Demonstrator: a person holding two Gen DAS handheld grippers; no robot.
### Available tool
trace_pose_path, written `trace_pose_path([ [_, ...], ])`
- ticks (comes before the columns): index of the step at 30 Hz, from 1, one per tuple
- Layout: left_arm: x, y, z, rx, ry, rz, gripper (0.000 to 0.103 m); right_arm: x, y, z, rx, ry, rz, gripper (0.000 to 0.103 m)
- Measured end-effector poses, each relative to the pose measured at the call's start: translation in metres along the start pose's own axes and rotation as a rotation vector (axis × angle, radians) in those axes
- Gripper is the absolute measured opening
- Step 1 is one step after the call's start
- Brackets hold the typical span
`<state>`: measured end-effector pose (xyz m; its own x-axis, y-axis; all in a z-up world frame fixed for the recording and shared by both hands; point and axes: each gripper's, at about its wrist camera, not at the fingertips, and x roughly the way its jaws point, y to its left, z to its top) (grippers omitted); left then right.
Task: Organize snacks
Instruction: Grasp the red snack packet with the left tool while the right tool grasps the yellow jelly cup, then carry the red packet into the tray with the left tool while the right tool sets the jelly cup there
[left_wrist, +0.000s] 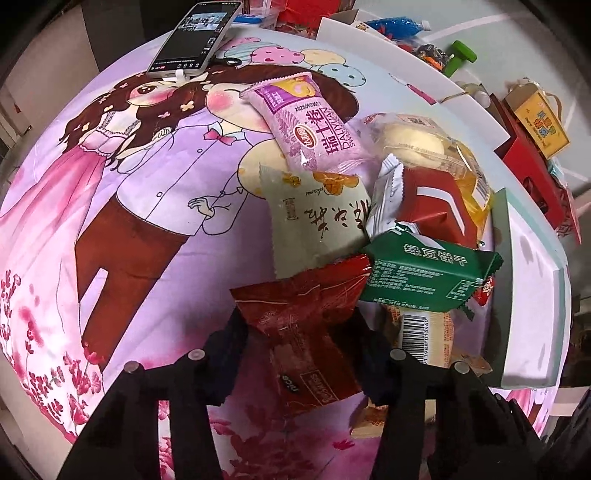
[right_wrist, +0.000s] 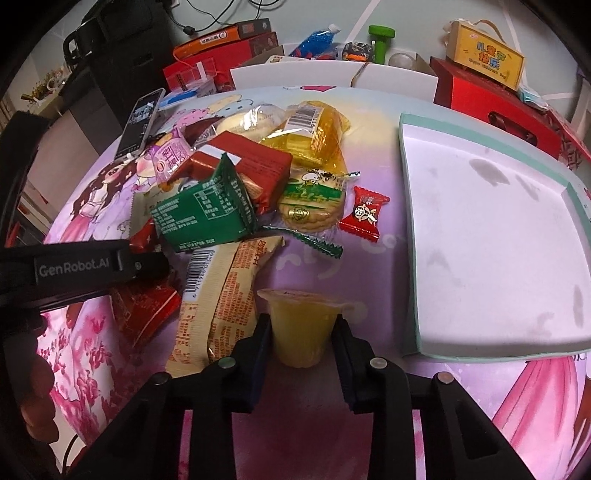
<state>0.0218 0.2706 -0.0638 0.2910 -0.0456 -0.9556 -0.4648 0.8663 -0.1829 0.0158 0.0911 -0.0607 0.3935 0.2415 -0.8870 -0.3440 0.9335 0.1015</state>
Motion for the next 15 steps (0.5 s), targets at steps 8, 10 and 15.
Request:
trace_pose_path([
  [8, -0.022, 0.000, -0.007, 0.038, -0.063, -0.021, 0.053, -0.017, -0.004, 0.001, 0.017, -0.044, 0.024, 0.035],
  [10, -0.027, 0.001, -0.009, 0.043, -0.075, -0.021, 0.053, -0.020, -0.005, 0.001, 0.018, -0.052, 0.026, 0.034],
  [15, -0.035, 0.003, -0.011, 0.045, -0.103, -0.011, 0.053, -0.027, -0.006, 0.005, 0.021, -0.079, 0.026, 0.034],
])
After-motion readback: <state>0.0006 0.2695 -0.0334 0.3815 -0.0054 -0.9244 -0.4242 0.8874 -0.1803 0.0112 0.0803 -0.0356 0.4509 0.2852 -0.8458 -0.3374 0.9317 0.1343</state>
